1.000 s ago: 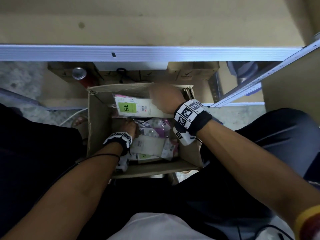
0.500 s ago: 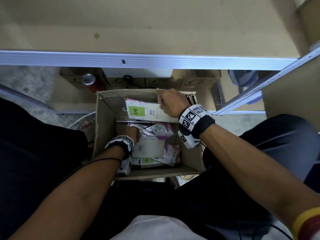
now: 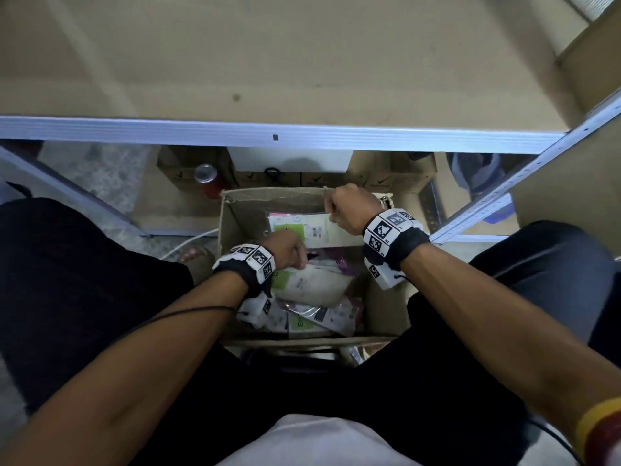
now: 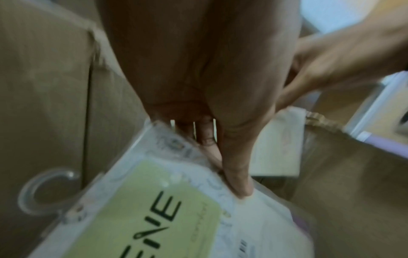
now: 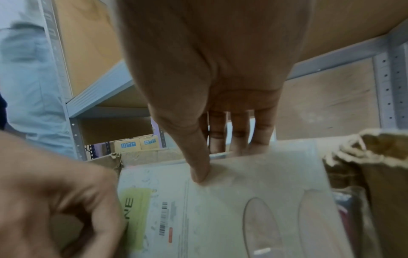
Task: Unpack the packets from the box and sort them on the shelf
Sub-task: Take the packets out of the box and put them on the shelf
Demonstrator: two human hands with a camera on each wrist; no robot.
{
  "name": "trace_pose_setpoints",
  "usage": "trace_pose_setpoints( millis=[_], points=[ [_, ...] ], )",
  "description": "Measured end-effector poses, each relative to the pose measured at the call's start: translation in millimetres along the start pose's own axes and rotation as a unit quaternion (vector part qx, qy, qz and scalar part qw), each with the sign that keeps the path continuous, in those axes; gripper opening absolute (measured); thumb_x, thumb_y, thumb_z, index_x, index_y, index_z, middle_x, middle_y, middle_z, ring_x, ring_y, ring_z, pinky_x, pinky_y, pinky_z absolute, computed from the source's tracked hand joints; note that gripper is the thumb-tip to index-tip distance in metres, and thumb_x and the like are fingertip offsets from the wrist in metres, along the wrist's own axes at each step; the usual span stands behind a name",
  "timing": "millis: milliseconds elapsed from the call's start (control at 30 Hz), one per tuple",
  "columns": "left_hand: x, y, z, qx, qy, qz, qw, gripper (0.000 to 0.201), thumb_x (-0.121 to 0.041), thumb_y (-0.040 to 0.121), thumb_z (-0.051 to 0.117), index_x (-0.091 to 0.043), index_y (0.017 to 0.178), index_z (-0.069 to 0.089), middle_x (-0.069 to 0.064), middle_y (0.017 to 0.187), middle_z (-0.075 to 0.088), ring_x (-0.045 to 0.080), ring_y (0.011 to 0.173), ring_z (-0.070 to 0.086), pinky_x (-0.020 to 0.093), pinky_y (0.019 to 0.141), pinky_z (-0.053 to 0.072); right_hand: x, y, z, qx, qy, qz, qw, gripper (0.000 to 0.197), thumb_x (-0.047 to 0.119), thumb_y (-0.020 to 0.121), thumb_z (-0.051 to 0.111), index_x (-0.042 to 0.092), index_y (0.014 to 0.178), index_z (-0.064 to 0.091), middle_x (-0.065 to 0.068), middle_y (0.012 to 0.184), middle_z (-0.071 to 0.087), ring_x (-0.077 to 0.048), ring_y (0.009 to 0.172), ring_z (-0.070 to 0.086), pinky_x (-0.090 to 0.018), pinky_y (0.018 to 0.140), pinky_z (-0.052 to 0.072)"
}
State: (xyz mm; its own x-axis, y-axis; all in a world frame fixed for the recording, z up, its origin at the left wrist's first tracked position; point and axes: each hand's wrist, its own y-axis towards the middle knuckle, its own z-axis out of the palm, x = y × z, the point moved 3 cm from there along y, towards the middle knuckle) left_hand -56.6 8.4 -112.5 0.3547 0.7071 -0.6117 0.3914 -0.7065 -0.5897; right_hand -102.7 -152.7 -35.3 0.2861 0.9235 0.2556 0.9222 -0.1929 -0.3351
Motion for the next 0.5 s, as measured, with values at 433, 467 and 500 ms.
trace_pose_setpoints(
  millis=[433,467,500],
  points=[
    [-65.8,-91.0,-100.7,-0.090,0.135,0.175,0.971,0.002,-0.024,0.083,0.080,-0.022,0.082,0.082,-0.013,0.077,0.074,-0.006,0.069,0.064,0.011,0.067,0.047,18.2,-44.4,-79.9,-0.067,0.002,-0.050,0.997,0.007,0.013,0.084,0.069,0.014,0.091,0.067,0.005,0.086,0.062,-0.018,0.086,0.059,-0.020,0.071,0.037],
    [-70.3,-99.2,-110.2,-0.096,0.120,0.180,0.972,0.002,-0.024,0.083,0.081,-0.022,0.083,0.082,-0.013,0.079,0.075,-0.005,0.070,0.065,0.013,0.069,0.050,20.6,-50.7,-90.1,-0.073,0.003,-0.055,0.996,0.008,0.013,0.084,0.070,0.012,0.092,0.068,0.004,0.088,0.063,-0.016,0.085,0.057,-0.018,0.071,0.035],
    [-75.0,-108.0,-119.9,-0.098,0.106,0.186,0.972,0.002,-0.023,0.083,0.082,-0.021,0.084,0.082,-0.012,0.081,0.076,-0.004,0.071,0.066,0.016,0.073,0.052,23.1,-56.9,-100.9,-0.079,0.004,-0.060,0.995,0.010,0.013,0.084,0.070,0.012,0.093,0.068,0.002,0.090,0.064,-0.015,0.084,0.056,-0.019,0.072,0.036]
  ],
)
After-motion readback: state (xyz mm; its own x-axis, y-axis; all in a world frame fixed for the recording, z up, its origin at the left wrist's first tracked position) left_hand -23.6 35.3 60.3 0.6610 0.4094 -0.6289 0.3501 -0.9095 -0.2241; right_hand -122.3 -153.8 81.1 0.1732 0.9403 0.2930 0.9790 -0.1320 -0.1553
